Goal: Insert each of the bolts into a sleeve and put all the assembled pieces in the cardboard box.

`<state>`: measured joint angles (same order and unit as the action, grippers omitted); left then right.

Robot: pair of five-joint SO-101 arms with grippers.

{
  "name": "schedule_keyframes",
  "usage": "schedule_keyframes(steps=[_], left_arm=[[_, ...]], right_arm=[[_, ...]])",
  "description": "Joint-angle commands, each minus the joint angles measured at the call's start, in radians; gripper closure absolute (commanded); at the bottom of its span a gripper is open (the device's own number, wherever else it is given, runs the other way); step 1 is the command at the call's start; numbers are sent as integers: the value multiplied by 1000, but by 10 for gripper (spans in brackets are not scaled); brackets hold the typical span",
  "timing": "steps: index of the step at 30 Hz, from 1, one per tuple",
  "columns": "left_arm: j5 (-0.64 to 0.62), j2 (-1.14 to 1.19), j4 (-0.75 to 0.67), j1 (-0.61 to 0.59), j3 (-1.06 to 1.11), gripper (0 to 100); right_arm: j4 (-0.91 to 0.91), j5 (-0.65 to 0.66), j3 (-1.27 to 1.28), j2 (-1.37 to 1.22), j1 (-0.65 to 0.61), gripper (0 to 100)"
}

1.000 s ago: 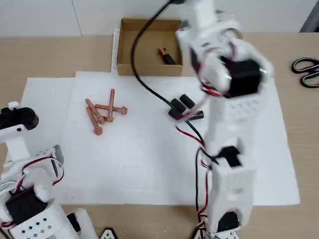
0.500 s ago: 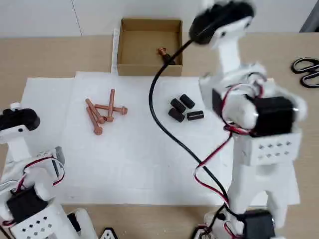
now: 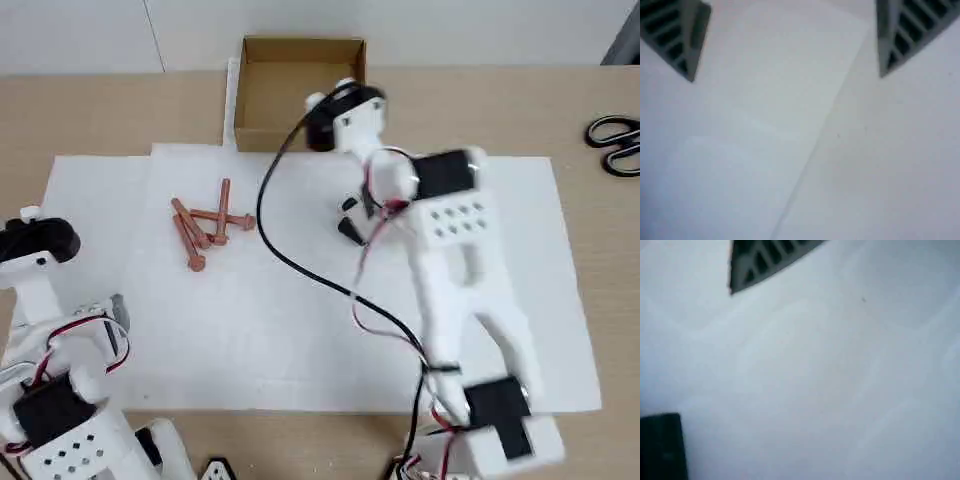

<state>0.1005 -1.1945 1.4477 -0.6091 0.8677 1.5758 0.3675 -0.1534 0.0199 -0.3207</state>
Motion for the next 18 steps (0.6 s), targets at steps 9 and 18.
schedule_keyframes(steps=[9, 18], left_arm=[[5, -6, -23, -6, 1, 778], [5, -6, -23, -6, 1, 778]], right_arm=[[-194, 60, -9, -283, -54, 798], [-268, 78, -9, -381, -51, 798]])
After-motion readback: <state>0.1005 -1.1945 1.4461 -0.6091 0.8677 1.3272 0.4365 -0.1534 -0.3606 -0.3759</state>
